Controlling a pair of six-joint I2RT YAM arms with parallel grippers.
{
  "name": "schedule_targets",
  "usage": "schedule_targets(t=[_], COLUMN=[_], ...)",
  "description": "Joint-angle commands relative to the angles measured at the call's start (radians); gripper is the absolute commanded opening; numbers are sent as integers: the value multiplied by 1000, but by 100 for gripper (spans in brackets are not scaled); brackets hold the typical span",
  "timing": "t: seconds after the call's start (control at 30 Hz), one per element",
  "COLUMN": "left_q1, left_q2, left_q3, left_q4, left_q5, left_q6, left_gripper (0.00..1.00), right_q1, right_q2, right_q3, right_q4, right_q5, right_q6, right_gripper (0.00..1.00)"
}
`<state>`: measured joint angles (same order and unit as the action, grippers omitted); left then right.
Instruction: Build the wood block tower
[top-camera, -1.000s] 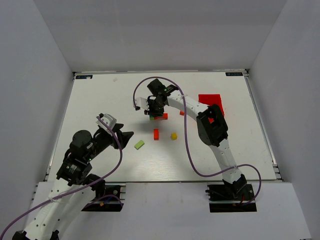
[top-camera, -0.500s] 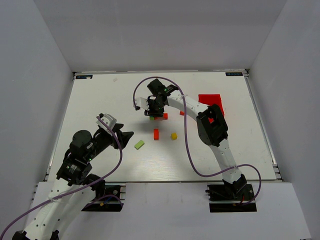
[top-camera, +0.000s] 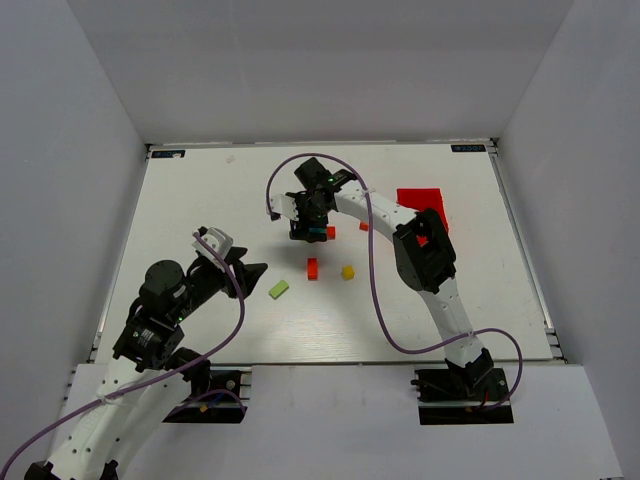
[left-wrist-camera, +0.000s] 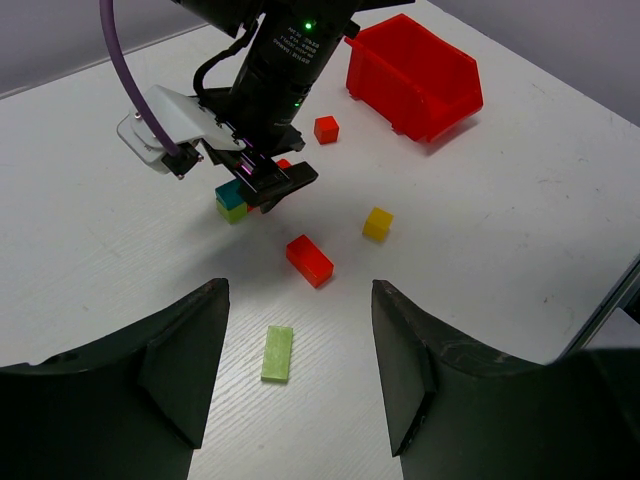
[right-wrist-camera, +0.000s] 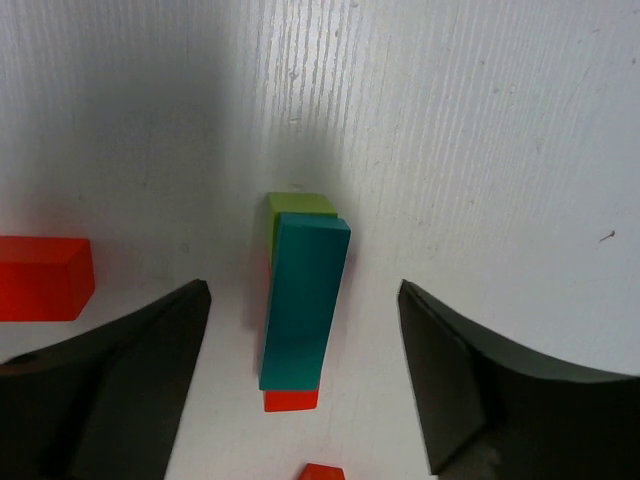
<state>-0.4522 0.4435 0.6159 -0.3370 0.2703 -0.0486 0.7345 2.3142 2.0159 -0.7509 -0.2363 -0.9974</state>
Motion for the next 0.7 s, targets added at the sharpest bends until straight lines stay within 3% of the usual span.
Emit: schedule_targets(t=[0.0, 0.03, 0.23, 0.4, 0.43, 0.47, 0.5, 0.57, 0.6, 0.63, 0.67], left_q1=[7, 7, 7, 7, 7, 7, 7, 7, 7, 7, 7], left_q2=[3, 3, 3, 3, 12, 12, 12, 12, 12, 12, 29], left_q3=[13, 13, 13, 13, 13, 13, 13, 13, -1, -10, -19], left_q4=[-5, -5, -14, -14, -14, -23, -23, -14, -14, 15, 27], left_q5=[7, 7, -2, -29, -39, -39, -51, -88, -88, -74, -54], left_q6=[4, 4, 13, 13, 13, 13, -5, -43, -66, -79, -79], left_gripper=[69, 69, 69, 70, 70, 76, 81, 95, 96, 96, 82], right_q1=[0, 0, -1, 2, -4, -4, -21, -36, -49, -50, -55], right_q2=[-27, -47, -162, -436, -520, -603, -643, -781, -808, -808, -805], right_q3=[12, 9, -77, -255, -363, -411, -468, -711, -756, -801, -809], right_q4=[13, 16, 54, 137, 198, 243, 419, 574, 637, 630, 599], right_q5=[-15, -15, -23, -52, -40, 6, 35, 207, 271, 273, 269], right_q6=[5, 6, 14, 39, 46, 116, 147, 337, 379, 396, 455], right_gripper=[85, 90, 90, 90, 90, 90, 90, 90, 89, 63, 47])
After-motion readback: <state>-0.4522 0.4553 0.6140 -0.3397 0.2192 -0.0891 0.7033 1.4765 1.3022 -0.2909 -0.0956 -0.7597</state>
